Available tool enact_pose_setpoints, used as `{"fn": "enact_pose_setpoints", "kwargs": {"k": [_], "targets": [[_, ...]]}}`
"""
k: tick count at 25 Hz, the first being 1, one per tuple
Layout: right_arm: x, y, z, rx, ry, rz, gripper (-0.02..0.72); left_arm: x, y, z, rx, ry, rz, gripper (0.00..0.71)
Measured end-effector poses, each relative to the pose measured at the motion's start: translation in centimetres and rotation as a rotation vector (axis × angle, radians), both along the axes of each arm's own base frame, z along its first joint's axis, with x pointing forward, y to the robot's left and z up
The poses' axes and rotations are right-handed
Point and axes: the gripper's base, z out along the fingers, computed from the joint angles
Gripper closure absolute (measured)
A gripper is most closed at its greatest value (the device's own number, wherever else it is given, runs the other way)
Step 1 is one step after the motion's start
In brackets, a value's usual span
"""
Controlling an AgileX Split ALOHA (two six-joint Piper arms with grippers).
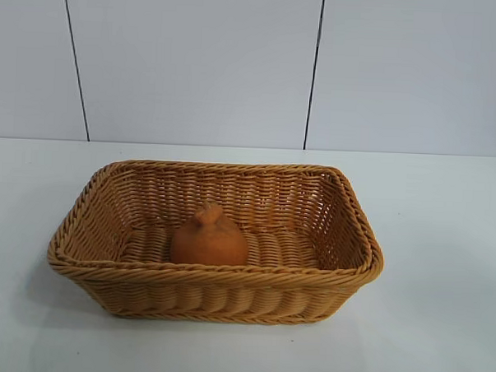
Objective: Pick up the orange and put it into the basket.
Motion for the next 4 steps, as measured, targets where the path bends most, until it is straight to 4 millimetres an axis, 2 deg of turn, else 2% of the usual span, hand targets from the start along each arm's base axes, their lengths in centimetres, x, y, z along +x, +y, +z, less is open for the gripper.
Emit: {"fn": "enact_pose_setpoints", "kwargs": {"k": [4], "targets": [[0.00,0.01,-0.03,0.000,0.000,-0.026,0.159,0.00,0.00,0.00,0.000,0.000,0.000,0.080]]}}
